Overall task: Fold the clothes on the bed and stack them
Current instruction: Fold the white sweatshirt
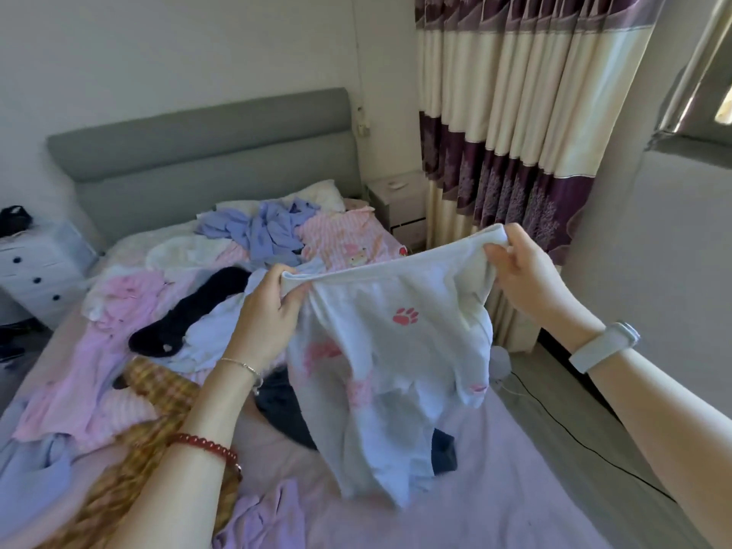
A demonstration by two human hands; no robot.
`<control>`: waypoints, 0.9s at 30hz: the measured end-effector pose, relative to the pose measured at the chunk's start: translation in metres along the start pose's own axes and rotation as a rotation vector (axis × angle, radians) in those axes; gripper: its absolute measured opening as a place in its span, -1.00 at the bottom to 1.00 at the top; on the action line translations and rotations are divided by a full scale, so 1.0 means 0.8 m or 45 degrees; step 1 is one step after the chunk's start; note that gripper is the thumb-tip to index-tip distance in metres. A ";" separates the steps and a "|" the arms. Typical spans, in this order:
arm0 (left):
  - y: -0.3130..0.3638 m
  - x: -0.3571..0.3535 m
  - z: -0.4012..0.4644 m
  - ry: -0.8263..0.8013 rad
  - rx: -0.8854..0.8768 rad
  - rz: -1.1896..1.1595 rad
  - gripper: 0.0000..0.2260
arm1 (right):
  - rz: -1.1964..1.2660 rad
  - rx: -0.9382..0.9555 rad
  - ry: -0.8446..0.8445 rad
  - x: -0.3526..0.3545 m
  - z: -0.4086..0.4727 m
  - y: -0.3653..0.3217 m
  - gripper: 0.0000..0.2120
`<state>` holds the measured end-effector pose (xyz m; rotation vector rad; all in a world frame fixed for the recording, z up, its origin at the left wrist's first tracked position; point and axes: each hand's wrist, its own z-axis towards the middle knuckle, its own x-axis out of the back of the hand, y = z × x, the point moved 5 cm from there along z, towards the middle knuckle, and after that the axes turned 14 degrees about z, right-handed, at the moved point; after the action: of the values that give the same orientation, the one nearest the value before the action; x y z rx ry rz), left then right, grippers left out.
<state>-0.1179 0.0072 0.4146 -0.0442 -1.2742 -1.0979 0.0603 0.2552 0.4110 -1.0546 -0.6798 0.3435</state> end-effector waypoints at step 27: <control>0.054 -0.061 -0.040 -0.363 -0.141 -0.131 -0.77 | 0.677 -0.254 -0.453 -0.063 -0.022 -0.059 -0.80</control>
<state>-0.0600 0.0422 0.3883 -0.2276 -1.4805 -1.2832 0.0316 0.1927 0.4292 -1.3787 -0.7524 0.9559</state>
